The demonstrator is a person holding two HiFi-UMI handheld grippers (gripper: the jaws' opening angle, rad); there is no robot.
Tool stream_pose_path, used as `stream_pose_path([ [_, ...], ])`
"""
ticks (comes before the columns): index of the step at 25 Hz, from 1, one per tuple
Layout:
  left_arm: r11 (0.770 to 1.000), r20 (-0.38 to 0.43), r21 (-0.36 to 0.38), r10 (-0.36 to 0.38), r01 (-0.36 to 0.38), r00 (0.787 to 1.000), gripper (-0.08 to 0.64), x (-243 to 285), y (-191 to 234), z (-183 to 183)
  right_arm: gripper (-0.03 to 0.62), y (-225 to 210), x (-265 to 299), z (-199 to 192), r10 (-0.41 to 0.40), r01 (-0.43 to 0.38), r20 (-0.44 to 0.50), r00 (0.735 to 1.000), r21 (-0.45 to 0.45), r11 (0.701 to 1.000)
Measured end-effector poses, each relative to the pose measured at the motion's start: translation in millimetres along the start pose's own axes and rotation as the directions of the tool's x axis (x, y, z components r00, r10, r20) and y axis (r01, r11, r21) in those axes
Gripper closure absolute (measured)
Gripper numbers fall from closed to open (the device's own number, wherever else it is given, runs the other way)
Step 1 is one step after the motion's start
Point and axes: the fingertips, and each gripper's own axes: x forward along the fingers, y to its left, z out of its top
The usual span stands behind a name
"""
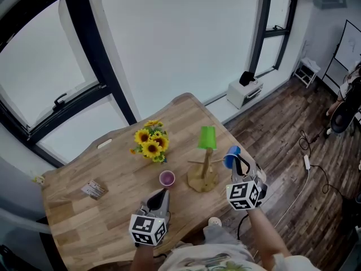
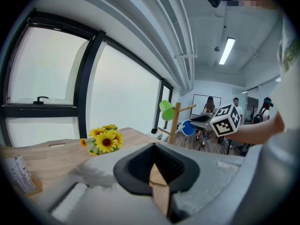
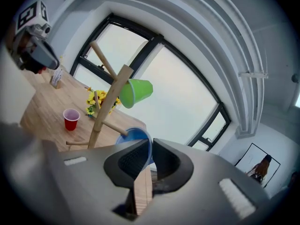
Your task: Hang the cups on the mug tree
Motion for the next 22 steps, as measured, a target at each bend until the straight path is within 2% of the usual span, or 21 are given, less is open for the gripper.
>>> stream_pose_path([
  [9,1.0,-0.002,0.001,-0.006,0.006,1.0,0.557,-2.9,2.2,-2.6,0.546,21.4,-7.9,9.1,-0.007,0.008,0.015,1.0,-0.084,0.996],
  [22,1.0,-0.001,-0.002,0.01,-0.01,1.0,0.557,-15.4,8.2,-4.7,0.538,45.0,-11.8,16.7,0.023,-0.021,0.018,1.0,-0.08,0.997],
])
